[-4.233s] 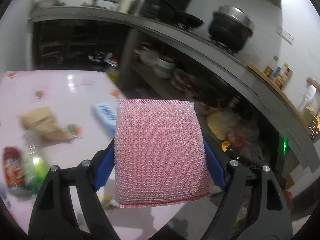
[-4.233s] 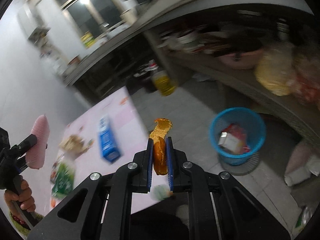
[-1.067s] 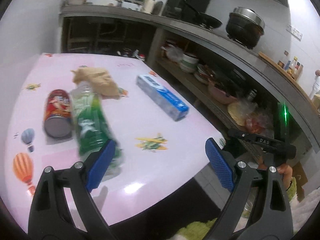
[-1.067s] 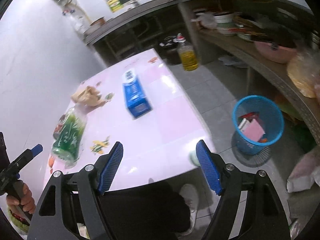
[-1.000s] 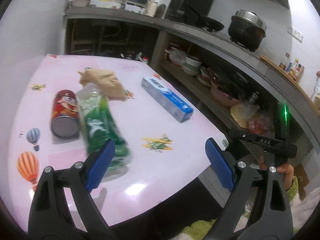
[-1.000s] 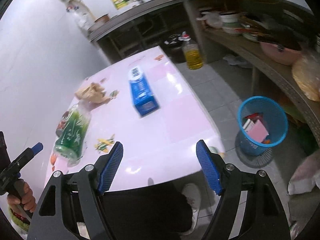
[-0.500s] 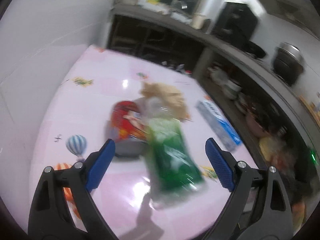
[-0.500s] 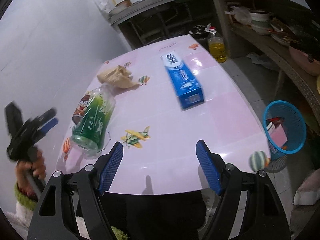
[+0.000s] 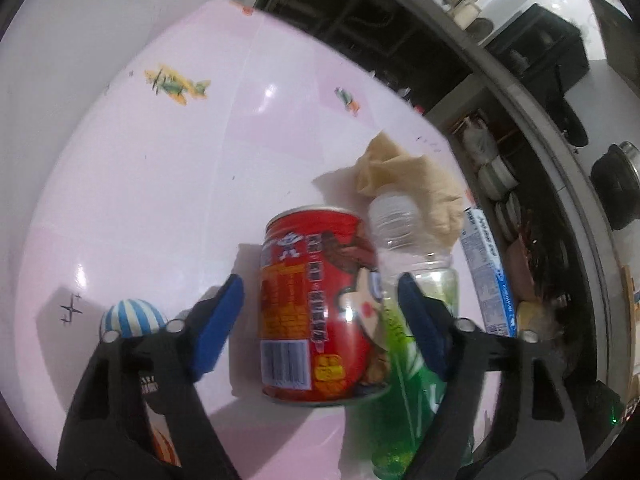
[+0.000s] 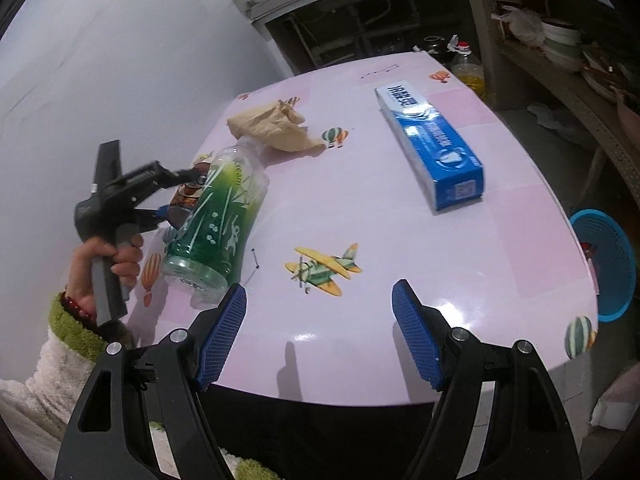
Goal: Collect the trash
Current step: 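Grasp the red can with the left gripper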
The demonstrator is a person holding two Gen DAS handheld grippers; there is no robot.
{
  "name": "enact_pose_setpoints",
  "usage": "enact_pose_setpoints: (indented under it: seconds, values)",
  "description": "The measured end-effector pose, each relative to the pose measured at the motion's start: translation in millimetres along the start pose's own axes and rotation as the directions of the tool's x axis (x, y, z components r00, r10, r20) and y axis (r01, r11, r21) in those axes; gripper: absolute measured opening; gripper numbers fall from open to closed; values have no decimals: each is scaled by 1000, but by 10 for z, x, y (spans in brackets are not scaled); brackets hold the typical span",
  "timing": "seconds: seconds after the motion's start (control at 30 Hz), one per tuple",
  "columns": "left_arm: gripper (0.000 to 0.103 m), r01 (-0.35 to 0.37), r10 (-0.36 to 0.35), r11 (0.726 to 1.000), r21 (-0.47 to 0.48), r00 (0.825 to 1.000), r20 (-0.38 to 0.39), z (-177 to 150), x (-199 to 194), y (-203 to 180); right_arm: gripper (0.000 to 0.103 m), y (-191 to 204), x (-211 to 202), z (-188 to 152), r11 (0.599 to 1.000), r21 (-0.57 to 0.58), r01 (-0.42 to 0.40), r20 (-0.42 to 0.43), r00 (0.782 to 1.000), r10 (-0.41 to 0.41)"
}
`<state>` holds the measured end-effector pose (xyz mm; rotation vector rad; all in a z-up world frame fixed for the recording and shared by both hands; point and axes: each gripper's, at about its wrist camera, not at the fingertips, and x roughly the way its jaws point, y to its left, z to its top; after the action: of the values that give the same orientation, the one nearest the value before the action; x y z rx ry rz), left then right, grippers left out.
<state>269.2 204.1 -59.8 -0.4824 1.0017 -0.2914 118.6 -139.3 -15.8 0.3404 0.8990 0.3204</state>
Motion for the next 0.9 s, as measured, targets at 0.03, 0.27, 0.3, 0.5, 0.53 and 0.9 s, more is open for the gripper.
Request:
enact_pose_setpoints:
  seconds: [0.03, 0.27, 0.3, 0.5, 0.53, 0.9]
  values:
    - [67, 4, -4, 1000, -3, 1000, -7, 1, 25, 19, 73, 19, 19, 29, 1000, -3, -7, -2, 1000, 7]
    - [62, 42, -42, 999, -7, 999, -14, -57, 50, 78, 73, 238, 216, 272, 995, -40, -89, -22, 996, 88]
    - [62, 40, -40, 999, -9, 999, -13, -71, 35, 89, 73, 268, 248, 301, 994, -44, -102, -29, 995, 100]
    - [62, 23, -23, 1000, 3, 1000, -12, -293, -165, 130, 73, 394, 644, 604, 981, 8, -195, -133, 972, 194]
    - [62, 24, -24, 1000, 3, 1000, -11, -351, -206, 141, 73, 413, 705, 634, 977, 16, -212, -154, 965, 212]
    - [62, 26, -26, 999, -31, 1000, -8, -762, -535, 287, 73, 763, 1670, 969, 963, 62, -261, -357, 896, 265]
